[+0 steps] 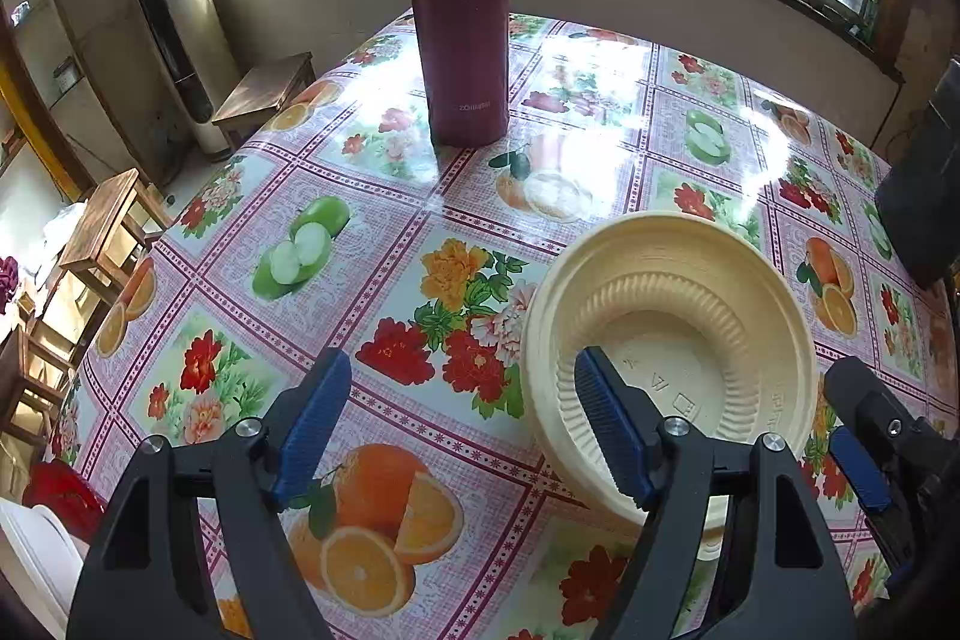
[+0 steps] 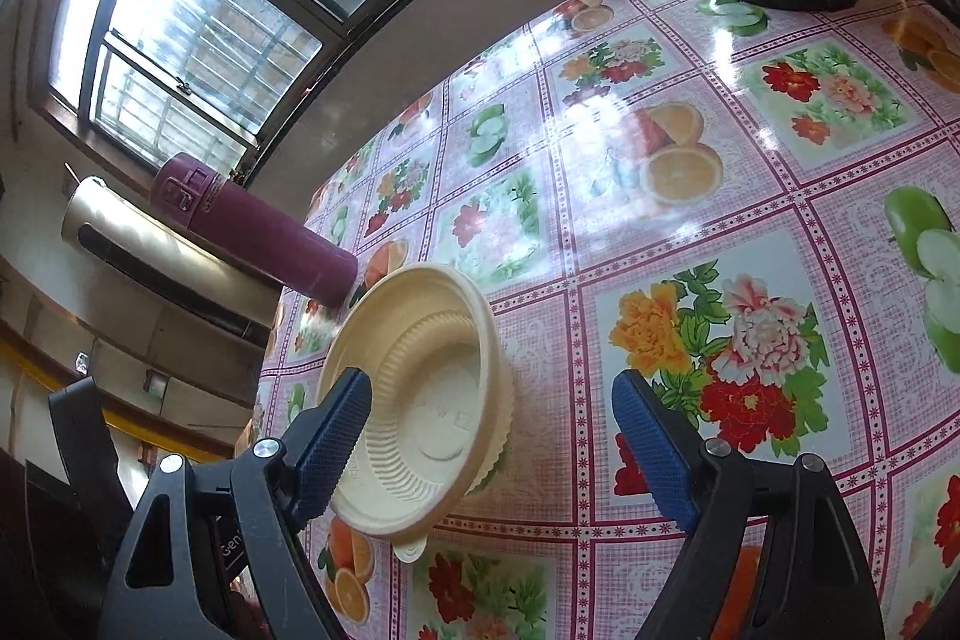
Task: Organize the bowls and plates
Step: 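Move the left tool to the beige bowl rim while the right tool approaches beside it, then close the left tool on the beige bowl rim while the right tool closes beside it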
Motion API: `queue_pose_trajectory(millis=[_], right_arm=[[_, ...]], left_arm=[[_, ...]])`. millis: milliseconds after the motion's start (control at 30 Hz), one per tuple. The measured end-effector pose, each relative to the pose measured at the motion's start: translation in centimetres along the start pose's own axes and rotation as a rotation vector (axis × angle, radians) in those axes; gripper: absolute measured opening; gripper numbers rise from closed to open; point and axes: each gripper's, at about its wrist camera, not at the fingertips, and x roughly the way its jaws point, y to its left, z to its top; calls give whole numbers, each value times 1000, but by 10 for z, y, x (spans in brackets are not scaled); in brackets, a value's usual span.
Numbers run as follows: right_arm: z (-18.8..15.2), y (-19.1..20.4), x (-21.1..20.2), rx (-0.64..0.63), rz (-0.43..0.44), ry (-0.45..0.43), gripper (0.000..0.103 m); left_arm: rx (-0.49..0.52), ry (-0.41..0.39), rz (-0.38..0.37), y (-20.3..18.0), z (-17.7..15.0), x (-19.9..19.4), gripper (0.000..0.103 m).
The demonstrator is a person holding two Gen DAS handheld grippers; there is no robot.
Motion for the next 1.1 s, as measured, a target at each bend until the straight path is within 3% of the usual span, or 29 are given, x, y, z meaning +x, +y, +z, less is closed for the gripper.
queue_pose_trajectory(millis=[233,1100], right_arm=[[-4,3,5,-22,-4,-18,77],[-6,2,9,-22,-21,-27,78]], left_arm=[[16,-39,-8,-5,-1,-3,77],[38,-59,-17,-10,-8,1,77]])
